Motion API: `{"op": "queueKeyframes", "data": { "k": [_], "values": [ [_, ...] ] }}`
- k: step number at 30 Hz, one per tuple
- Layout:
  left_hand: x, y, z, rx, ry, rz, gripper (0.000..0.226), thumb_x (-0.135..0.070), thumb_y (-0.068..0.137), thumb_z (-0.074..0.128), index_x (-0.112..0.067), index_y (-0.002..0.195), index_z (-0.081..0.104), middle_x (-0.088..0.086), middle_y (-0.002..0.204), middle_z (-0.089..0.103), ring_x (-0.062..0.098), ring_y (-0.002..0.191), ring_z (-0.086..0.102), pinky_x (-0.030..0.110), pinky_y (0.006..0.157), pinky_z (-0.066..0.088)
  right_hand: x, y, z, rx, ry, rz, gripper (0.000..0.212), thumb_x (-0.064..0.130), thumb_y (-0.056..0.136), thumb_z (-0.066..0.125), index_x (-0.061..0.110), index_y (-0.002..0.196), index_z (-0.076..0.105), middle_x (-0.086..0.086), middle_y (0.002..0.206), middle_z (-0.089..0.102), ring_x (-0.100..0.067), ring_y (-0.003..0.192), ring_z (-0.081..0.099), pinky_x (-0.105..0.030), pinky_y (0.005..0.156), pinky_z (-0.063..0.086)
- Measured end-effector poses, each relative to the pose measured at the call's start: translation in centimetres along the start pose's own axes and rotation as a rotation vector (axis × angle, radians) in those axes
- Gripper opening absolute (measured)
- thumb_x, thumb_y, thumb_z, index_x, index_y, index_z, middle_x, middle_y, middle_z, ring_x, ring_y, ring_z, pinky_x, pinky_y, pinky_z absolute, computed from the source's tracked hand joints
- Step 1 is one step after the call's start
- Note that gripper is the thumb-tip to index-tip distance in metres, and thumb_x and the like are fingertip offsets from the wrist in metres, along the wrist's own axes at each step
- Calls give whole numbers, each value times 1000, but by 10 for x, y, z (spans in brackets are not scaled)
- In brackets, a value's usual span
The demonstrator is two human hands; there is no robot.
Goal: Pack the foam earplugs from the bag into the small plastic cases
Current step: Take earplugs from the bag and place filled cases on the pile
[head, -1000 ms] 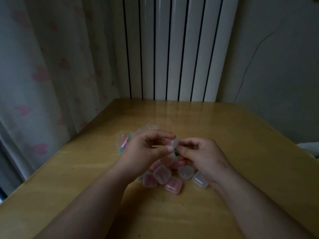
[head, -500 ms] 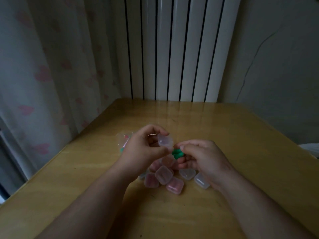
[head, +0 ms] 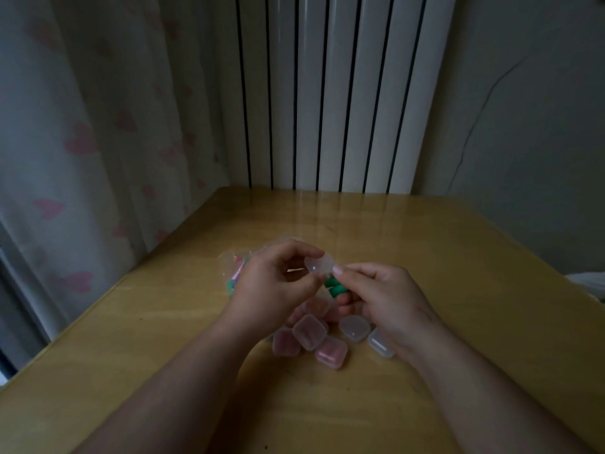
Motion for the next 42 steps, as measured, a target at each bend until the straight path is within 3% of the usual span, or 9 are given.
{"op": "queueKeyframes", "data": {
  "k": [6,13,19,24,28,31,35,40,42],
  "values": [
    [4,0,4,-16,38,18,23,-27,73,78,-34,92,68,-3,96,71,12,92,71,38,83,60,3,-4,7,44,18,-6,18,19,92,63,6,91,74,-14,76,72,-22,68,67,-36,70,56],
    [4,1,3,-17,242,77,33,-27,77,77,-42,101,60,-10,94,68,4,88,65,19,76,53,0,-2,6,-14,-166,-62,17,27,90,65,14,87,76,-5,68,72,-16,63,68,-32,65,57],
    [4,0,4,81,240,25,48,-33,78,74,-50,120,59,-12,104,61,7,93,64,35,82,58,5,-4,3,-50,-318,-129,15,28,90,65,20,84,76,3,68,73,-11,62,70,-26,60,57],
    [-2,-2,4,66,239,25,74,-8,74,81,-50,128,53,-11,100,54,5,89,63,28,80,59,5,-3,4,30,-239,-136,9,26,86,71,18,89,74,0,74,75,-13,67,72,-30,66,59],
    [-2,-2,2,40,-5,-56,56,3,76,77,-44,107,67,-4,108,63,11,96,66,26,83,57,5,-1,3,4,-167,-110,12,15,92,63,22,92,73,-2,72,73,-13,62,69,-30,62,58],
    [-5,-2,1,69,-86,-47,30,-4,80,76,-30,94,75,-4,101,69,10,93,67,23,81,55,4,-1,4,-4,-113,-92,18,12,94,60,24,99,73,-1,77,75,-12,67,70,-25,61,55],
    [-5,-2,2,90,-131,-67,30,-4,79,78,-32,90,76,-3,98,72,10,92,70,29,78,59,4,-1,2,-83,-87,-91,14,11,89,68,23,95,73,4,71,74,-5,61,69,-18,55,51],
    [-4,-3,5,99,-175,-60,29,-7,74,82,-31,88,76,4,98,73,21,95,71,37,82,60,3,-1,2,-111,-117,-56,6,17,82,77,19,87,75,-1,72,74,-14,63,70,-31,62,59],
    [-6,-3,5,94,-178,-57,22,-12,72,82,-26,88,74,1,100,73,18,97,71,34,83,59,2,-1,1,-102,-103,-49,7,17,81,77,17,88,74,-2,73,74,-13,63,69,-30,59,56]
  ]
}}
Point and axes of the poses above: each hand's wrist, its own y-axis towards the middle knuckle, its own z-axis out of the palm, x = y × z, the point moved 3 cm from there along y, towards the middle knuckle
